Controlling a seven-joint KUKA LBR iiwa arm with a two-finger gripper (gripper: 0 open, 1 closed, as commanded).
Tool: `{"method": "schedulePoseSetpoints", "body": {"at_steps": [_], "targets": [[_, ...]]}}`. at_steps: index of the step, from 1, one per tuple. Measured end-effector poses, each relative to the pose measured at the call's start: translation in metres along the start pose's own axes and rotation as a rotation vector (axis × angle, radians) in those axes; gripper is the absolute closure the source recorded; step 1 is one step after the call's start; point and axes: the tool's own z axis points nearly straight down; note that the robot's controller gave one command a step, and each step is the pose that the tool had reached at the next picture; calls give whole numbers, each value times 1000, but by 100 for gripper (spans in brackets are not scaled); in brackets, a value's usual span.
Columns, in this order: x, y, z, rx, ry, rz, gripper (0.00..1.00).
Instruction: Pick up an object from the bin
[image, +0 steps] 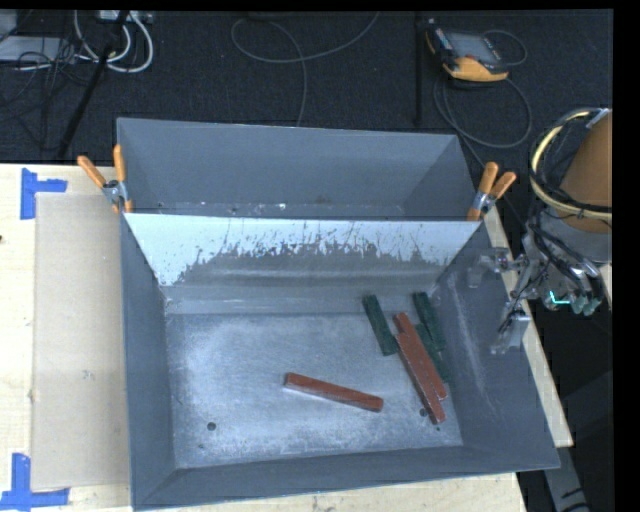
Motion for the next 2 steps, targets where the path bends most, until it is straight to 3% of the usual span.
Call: {"method": "schedulePoseSetpoints", "body": {"at_steps": [1, 2], "targets": [[32, 34, 155, -1, 0, 16, 0], [57, 146, 146, -4, -3, 114, 0]]}}
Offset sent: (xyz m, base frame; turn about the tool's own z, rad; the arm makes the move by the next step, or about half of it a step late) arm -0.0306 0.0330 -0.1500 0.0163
